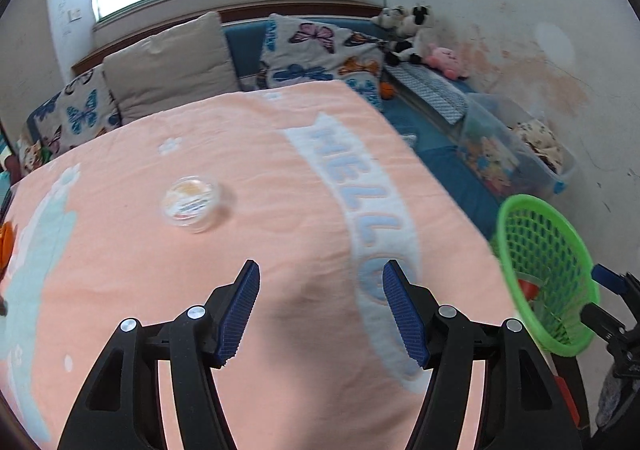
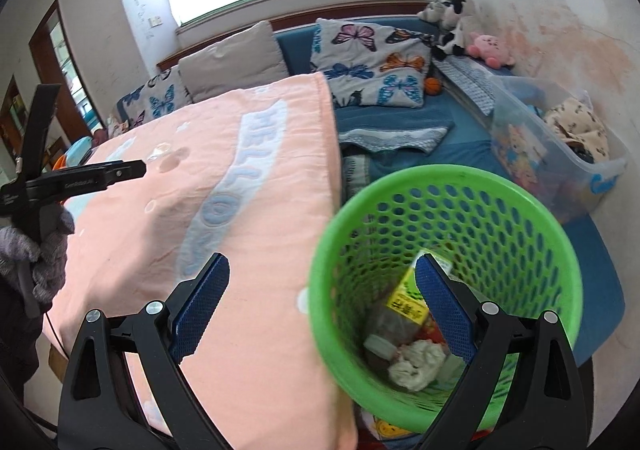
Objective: Collect trash
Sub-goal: 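Reach the left gripper to the small clear pudding cup and grasp it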
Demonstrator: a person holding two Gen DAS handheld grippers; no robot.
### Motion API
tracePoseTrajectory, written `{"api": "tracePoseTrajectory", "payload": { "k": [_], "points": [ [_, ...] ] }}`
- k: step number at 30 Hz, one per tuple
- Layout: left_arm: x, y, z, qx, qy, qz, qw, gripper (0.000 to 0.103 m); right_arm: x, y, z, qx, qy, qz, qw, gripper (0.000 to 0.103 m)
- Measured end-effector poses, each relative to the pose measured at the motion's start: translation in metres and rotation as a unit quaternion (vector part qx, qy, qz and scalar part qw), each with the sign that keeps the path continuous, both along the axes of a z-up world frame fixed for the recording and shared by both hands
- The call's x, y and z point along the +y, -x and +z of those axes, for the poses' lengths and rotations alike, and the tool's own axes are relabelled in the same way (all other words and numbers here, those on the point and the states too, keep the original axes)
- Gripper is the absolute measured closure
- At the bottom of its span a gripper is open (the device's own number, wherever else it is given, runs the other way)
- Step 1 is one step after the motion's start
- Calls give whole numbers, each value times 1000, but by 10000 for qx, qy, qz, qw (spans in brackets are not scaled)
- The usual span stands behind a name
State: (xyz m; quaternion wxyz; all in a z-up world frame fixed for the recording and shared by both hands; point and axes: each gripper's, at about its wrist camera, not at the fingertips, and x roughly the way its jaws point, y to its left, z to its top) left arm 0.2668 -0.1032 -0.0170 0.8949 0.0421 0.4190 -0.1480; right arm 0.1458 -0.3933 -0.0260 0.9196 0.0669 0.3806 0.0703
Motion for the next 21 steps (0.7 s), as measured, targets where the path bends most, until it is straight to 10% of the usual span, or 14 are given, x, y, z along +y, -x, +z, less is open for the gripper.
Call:
{"api": "tracePoseTrajectory", "payload": {
  "k": [21],
  "points": [
    [69, -104, -49, 286, -216, 848, 9958, 27, 74, -64, -13, 220, -62, 799, 9965, 10]
  ]
}}
